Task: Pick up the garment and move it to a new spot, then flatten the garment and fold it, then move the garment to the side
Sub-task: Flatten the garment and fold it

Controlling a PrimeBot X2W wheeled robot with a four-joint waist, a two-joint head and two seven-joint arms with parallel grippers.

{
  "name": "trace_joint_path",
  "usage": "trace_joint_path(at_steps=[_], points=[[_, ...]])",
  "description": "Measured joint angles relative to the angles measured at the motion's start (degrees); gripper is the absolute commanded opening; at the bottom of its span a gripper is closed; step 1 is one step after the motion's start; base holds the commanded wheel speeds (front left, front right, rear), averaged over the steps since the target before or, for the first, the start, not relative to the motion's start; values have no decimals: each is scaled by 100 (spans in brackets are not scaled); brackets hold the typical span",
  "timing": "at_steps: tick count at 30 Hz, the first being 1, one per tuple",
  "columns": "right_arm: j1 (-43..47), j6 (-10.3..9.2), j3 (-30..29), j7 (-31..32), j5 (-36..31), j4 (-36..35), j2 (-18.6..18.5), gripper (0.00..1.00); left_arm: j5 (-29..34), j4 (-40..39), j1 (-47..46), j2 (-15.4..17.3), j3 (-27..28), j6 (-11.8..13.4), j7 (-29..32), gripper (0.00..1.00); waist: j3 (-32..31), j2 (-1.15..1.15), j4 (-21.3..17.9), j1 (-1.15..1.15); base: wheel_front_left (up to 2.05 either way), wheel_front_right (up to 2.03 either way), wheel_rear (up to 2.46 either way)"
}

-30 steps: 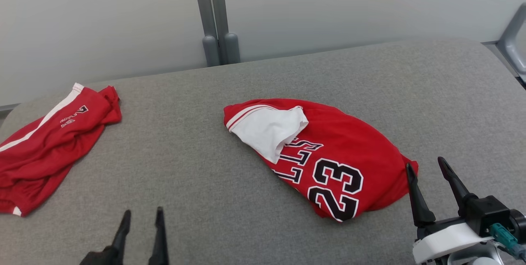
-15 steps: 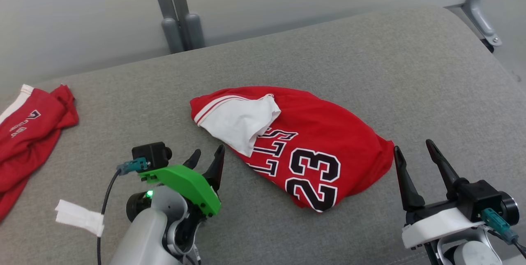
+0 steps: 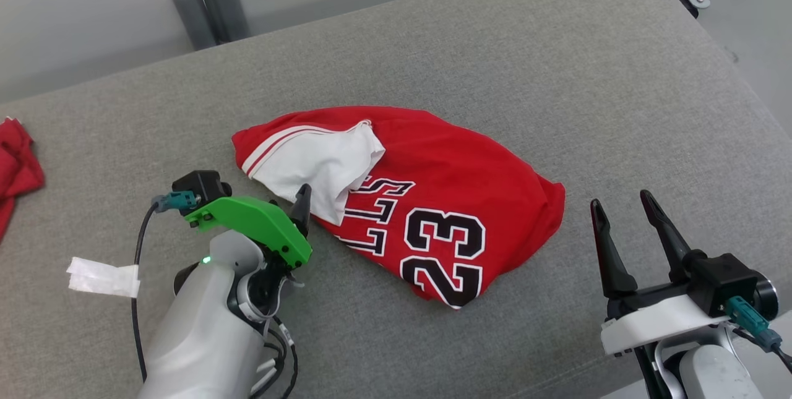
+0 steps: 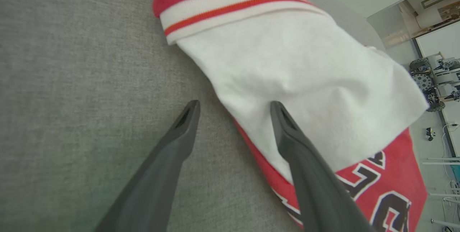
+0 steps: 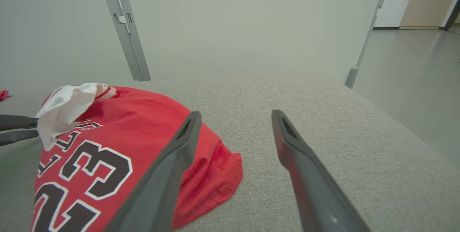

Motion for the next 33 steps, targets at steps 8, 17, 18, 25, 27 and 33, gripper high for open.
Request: trace_joint_path(at_steps=[8,17,18,25,27,33], points=[[-81,0,-21,0,0,33,55,100,15,417,-339,22,-20,-183,-176,0,152,0,-39,0,0,0,0],[29,0,-111,0,-3,82,48,100,210,-1,-359,100,-339,-564,-283,0,-36,0,135,0,0,0,0],[36,0,-113,0,-3,85,47,100,164,-112,-348,94,-356,-586,-283,0,-60,0,159,0,0,0,0],[248,0,-170,0,-18,83,32,100,-64,-1861,372,207,-400,-673,-34,0,-309,0,364,0,0,0,0],[334,0,-214,0,-19,86,24,100,-200,-2664,871,381,-456,-689,199,0,-390,0,432,0,0,0,0],[491,0,-259,0,-19,74,42,100,-659,-4333,2947,1068,-332,-328,591,0,-549,0,639,0,0,0,0]])
